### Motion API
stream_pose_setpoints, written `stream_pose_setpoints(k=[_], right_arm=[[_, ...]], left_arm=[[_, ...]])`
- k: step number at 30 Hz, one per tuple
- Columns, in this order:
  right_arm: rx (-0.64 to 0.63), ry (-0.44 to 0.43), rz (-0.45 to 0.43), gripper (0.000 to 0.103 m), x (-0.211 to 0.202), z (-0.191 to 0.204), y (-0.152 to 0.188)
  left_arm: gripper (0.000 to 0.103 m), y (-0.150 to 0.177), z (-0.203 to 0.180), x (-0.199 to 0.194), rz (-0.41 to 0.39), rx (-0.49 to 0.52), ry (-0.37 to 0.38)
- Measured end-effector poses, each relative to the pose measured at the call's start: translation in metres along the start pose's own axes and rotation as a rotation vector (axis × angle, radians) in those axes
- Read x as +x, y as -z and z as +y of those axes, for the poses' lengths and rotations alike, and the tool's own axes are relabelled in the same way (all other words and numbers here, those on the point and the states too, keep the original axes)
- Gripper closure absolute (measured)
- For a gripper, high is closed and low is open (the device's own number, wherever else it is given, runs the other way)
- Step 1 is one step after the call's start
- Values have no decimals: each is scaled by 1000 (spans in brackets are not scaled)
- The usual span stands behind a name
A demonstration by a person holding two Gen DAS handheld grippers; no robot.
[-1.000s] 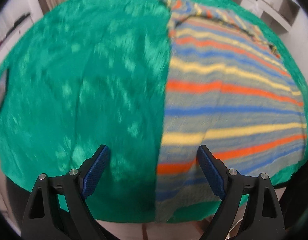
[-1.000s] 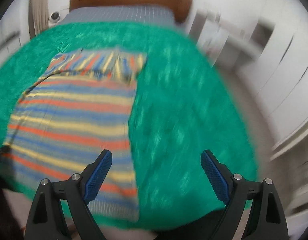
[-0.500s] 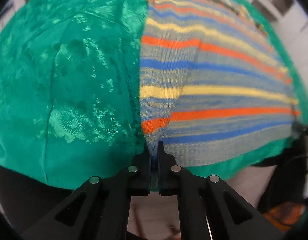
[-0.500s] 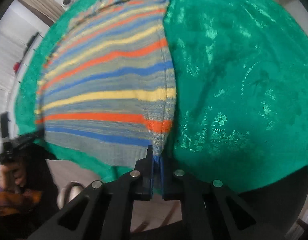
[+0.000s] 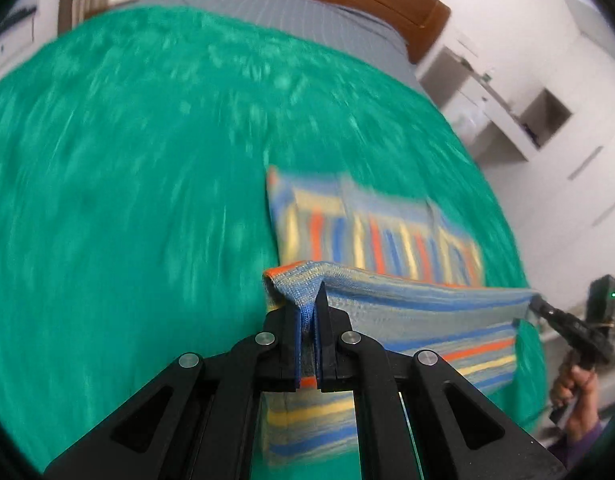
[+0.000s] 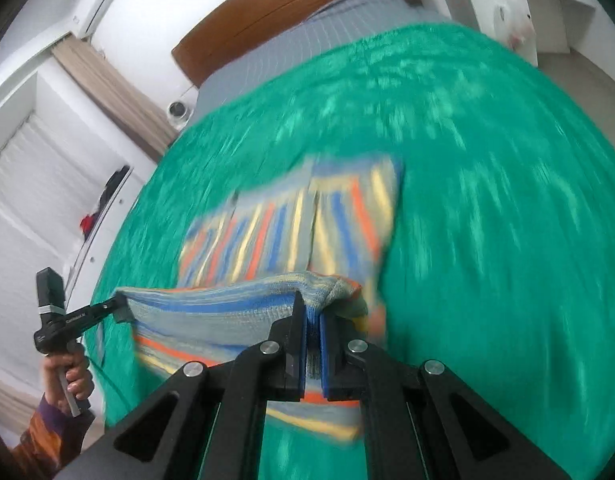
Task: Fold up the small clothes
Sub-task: 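Grasp the sweater hem with both grippers, then fold the hem up toward the collar with both grippers, release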
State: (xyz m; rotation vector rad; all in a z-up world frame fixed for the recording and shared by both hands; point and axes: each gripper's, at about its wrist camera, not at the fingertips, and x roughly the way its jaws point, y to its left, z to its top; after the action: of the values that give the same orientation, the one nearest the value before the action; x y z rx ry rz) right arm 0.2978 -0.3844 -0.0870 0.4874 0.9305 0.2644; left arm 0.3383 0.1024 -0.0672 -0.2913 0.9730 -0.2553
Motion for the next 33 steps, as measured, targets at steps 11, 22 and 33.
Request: stream_pose_setpoints(k=[11,22,33], right_arm=[[179,34,-63,81,82,-63,-81],[-73,-1,133,78,166,32,-97],[-338,-1,283,57,90,43,5]], left_arm=[[42,-71,17,87,7,-13,-148],[31,-25,-44,125,189,305,-135],[46,59,-31,86,215,366,-128]])
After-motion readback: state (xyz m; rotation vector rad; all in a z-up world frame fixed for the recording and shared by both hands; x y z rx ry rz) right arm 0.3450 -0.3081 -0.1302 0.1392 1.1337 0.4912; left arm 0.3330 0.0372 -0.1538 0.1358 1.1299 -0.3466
